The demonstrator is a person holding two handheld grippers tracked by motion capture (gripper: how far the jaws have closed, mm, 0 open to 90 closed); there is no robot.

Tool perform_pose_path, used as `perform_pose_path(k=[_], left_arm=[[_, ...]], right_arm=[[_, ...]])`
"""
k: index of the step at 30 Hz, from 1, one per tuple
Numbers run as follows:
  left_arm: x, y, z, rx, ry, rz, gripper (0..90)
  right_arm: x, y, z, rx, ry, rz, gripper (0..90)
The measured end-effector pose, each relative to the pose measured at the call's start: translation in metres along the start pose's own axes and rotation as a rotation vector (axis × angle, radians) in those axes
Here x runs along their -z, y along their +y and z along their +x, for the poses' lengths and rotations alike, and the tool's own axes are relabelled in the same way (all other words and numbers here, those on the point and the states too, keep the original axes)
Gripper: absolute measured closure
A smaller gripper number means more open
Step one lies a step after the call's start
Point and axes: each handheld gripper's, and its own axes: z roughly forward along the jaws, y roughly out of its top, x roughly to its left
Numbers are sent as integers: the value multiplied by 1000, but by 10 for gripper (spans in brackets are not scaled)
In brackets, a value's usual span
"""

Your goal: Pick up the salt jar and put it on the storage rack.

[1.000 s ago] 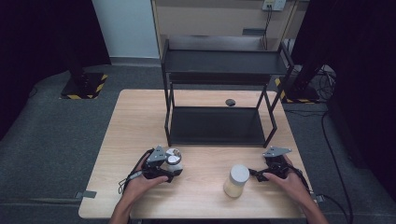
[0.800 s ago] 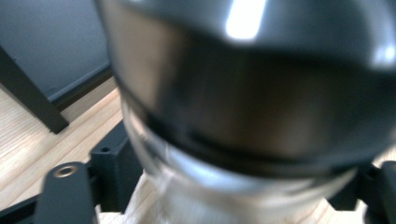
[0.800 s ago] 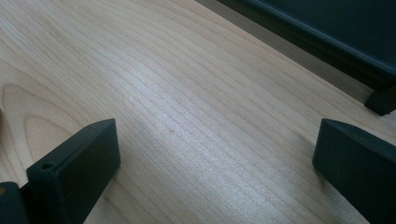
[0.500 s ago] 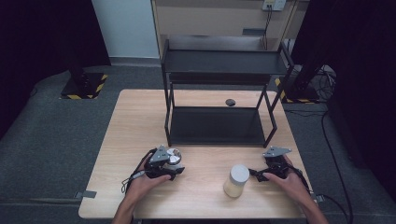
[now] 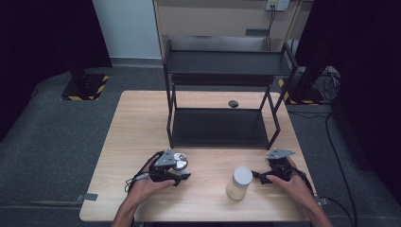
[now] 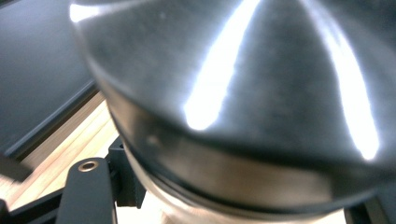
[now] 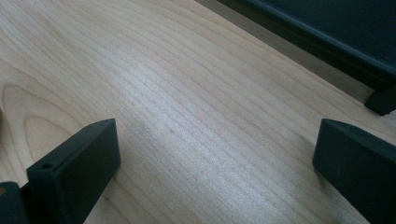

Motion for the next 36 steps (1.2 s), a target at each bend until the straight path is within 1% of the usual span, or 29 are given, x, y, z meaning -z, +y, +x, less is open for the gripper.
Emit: perform_pose_path(k=[4,6,8,12,13,14,15,16,20,21,22,23,24,25,27,34,35,36], left_arm=[[-2,11,2,-18,-25,10,296],[-3,19,4,-33,-32,23,296],[-3,26,6,-37,-39,28,296],[-1,43,13,-44,-45,33,296],[1,49,15,-48,-43,38,296],[1,49,15,-48,-43,38,296],[3,59,19,-59,-50,43,296],[5,65,21,-68,-50,47,296],[13,90,27,-86,-47,60,297],[15,99,30,-93,-49,68,297],[15,99,30,-93,-49,68,297],[19,112,31,-90,-44,78,297],[20,120,33,-83,-48,70,297],[20,120,33,-83,-48,70,297],[24,141,38,-103,-58,71,297],[28,184,49,-131,-90,60,297],[28,184,49,-131,-90,60,297],[29,194,53,-140,-97,62,297]], right_arm=[[0,0,0,0,0,0,15],[0,0,0,0,0,0,15],[0,0,0,0,0,0,15],[0,0,0,1,0,0,15],[0,0,0,0,-1,0,15],[0,0,0,0,-1,0,15],[0,0,0,-1,-2,0,15],[0,0,1,-2,-3,0,15],[1,0,3,-6,-10,0,17],[1,-1,3,-6,-11,-1,17],[1,-1,3,-6,-11,-1,17],[1,-1,3,-8,-13,-1,18],[1,-1,4,-9,-14,-1,18],[1,-1,4,-10,-15,-1,18],[1,-1,4,-10,-15,-1,18],[1,-1,4,-11,-16,0,18],[1,-1,4,-11,-16,0,18],[1,-1,4,-12,-16,-1,18]])
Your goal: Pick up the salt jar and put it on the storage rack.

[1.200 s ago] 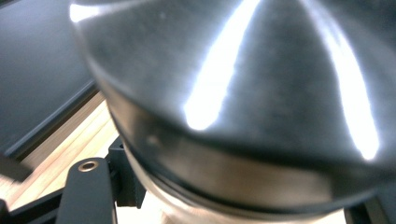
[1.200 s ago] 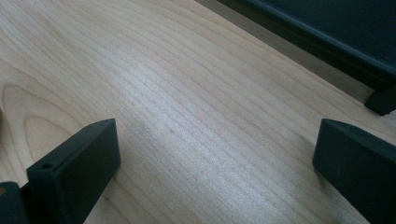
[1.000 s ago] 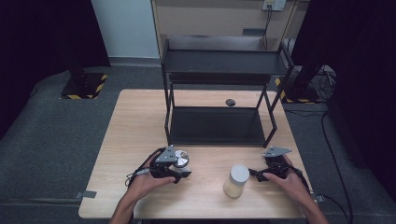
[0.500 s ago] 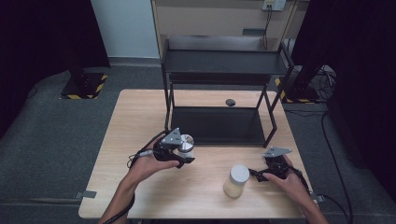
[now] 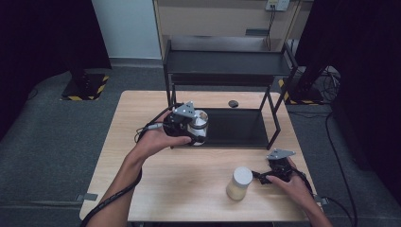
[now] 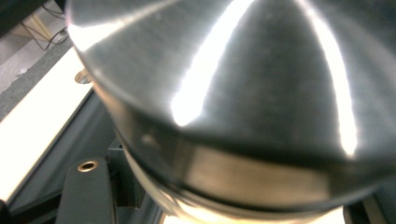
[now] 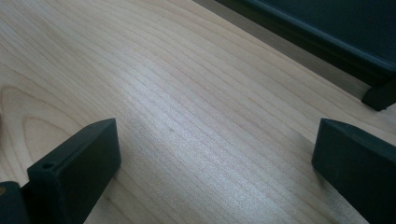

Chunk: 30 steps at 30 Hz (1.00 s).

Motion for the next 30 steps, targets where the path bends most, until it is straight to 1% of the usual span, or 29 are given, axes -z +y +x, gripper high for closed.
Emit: perform_pose_path(k=[3,5,7,8,11,12,13,14,21,25,30], left_arm=[[4,10,7,7,-10,-11,297],[8,17,11,11,-7,-17,297],[12,25,15,15,-4,-16,297],[14,32,16,4,-1,-3,297],[19,46,19,-6,7,13,297],[22,52,20,-7,10,13,297],[22,52,20,-7,10,13,297],[26,60,21,-7,18,8,297],[42,91,22,-21,43,13,297],[50,103,22,-17,60,-2,297],[60,117,25,1,80,-35,297]], right_arm=[[0,0,0,0,0,-1,18],[0,0,0,0,0,-1,18],[0,0,0,0,0,-1,18],[0,0,0,1,0,-1,18],[0,0,0,-1,0,-1,18],[0,0,0,0,0,-1,19],[0,0,0,0,0,-1,19],[0,0,0,0,0,-1,18],[0,0,0,-2,-1,0,19],[0,0,0,-3,-1,0,19],[0,0,1,-2,-2,-1,19]])
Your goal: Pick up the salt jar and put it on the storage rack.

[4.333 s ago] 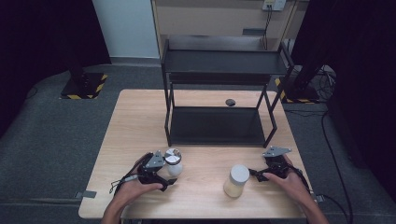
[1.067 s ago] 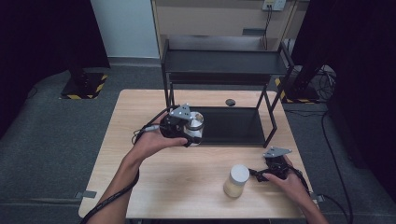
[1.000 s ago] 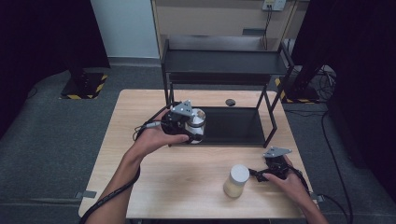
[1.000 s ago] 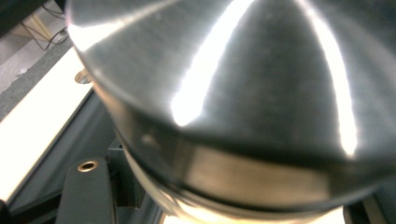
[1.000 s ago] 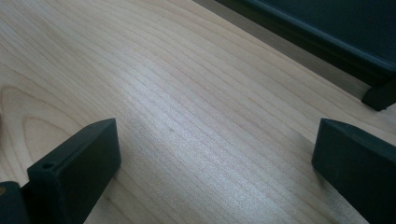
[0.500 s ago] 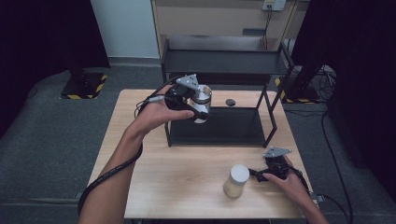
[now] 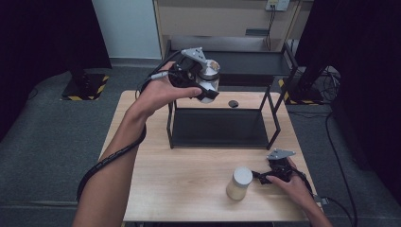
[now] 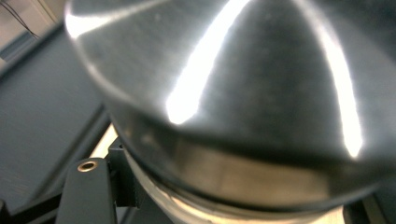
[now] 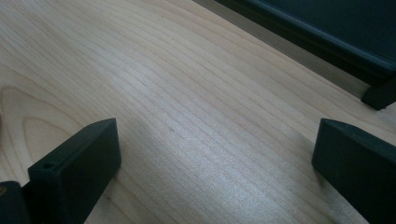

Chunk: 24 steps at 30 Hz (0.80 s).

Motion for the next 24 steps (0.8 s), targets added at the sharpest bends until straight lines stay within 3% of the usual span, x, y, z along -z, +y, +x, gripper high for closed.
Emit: perform_pose_path(k=[8,15,24], left_arm=[[7,27,7,22,54,4,297],[6,38,16,97,144,-2,297],[-4,45,18,187,264,-14,297]], right_arm=[[0,0,0,-1,1,1,19],[0,0,0,-1,0,1,19],[0,0,0,-2,2,1,20]])
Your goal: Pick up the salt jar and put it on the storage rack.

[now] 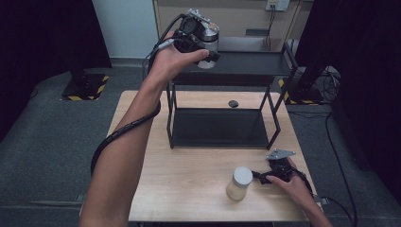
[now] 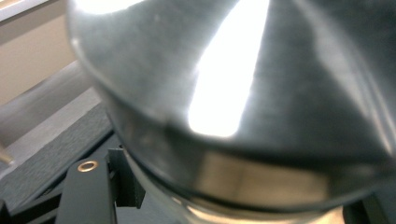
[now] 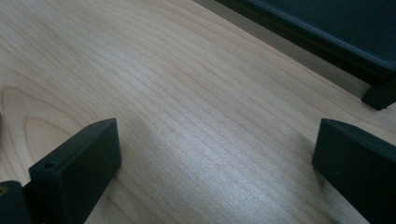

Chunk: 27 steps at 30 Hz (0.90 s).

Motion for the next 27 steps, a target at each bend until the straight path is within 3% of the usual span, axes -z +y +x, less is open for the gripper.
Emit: perform_pose_path(k=[2,6,18,27], left_arm=[[-4,4,0,6,28,18,297],[-11,5,2,30,47,18,297],[-47,17,1,46,51,64,297],[-65,13,7,77,45,76,297]], right_arm=[[0,0,0,0,0,0,19],[0,0,0,0,0,0,19],[0,0,0,0,0,0,19],[0,0,0,0,1,0,19]])
